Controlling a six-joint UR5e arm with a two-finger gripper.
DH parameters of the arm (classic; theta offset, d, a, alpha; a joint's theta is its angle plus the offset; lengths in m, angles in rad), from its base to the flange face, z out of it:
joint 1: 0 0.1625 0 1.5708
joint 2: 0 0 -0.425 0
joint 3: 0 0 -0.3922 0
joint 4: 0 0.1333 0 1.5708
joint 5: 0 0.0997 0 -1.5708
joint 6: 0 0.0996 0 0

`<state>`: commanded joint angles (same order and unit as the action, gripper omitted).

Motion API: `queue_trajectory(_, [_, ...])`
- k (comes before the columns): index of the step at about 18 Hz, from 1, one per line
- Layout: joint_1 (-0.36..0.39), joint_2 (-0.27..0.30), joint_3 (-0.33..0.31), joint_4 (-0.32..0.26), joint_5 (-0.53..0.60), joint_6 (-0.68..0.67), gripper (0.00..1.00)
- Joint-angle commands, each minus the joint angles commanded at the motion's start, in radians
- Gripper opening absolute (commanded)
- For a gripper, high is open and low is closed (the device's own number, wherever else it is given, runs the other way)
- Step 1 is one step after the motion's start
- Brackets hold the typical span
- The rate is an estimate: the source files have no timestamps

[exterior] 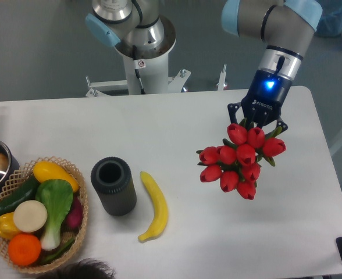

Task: Insert the flowers into the vase
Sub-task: 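Hold the red tulip bunch in the gripper above the table, then carry the tulip bunch toward the dark grey vase, stems downward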

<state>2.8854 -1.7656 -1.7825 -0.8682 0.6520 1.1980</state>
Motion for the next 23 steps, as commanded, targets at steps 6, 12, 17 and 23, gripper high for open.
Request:
queue_trajectory(6, [-0.08, -0.002, -0.012, 0.0, -0.162, 0.003, 0.2])
queue_trajectory(12, [-0.146, 0.012, -0.067, 0.005, -0.262, 0.043, 0.2])
queue_trajectory(17, [-0.153, 0.029, -0.097, 0.005, -0.403, 0.101, 0.2])
queue_trajectory(23, [-0.195, 0.021, -0.1, 0.005, -0.555, 0.195, 0.2])
